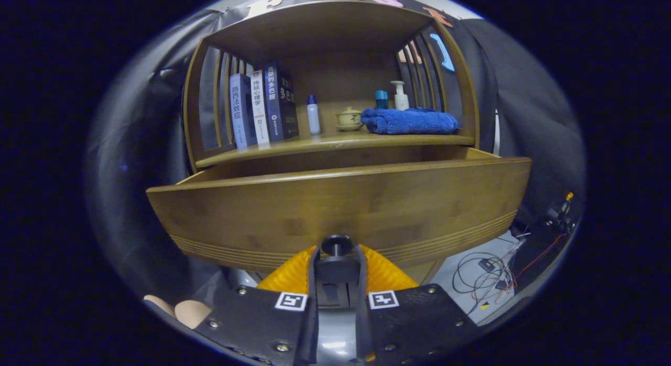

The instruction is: Pull open the drawer, take out the items inside it, and place them on the countertop above the cabinet.

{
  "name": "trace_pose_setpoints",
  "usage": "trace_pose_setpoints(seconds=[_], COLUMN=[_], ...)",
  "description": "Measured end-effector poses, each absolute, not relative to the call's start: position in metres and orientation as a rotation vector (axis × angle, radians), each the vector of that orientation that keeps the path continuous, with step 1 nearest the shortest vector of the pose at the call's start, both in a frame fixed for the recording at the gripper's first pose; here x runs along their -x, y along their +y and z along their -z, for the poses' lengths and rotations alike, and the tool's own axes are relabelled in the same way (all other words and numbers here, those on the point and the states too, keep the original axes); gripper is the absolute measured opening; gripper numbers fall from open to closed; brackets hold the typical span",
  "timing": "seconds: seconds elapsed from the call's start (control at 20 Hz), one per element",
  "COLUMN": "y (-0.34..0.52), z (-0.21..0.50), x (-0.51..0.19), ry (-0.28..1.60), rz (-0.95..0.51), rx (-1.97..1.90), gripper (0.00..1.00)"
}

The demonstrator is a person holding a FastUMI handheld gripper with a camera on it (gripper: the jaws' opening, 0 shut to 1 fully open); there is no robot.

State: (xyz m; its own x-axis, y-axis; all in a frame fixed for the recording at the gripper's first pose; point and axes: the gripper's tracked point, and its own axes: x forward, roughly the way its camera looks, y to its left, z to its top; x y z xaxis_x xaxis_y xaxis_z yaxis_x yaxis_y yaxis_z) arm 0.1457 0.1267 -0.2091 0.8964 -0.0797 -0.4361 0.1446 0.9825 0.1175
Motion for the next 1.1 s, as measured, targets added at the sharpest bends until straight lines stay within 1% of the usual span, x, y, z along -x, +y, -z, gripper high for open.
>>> trace_pose_setpoints(seconds=[0.55, 0.95, 1.1], y=[0.121, 0.122, 0.124], z=[0.215, 0.216, 0.216], x=[-0.084, -0.083, -0.077], ry=[0.515, 0.525, 0.547], rz=[0.103, 0.097, 0.071], rx=[-0.120, -0.103, -0.116], gripper=[0.28, 0.29, 0.39])
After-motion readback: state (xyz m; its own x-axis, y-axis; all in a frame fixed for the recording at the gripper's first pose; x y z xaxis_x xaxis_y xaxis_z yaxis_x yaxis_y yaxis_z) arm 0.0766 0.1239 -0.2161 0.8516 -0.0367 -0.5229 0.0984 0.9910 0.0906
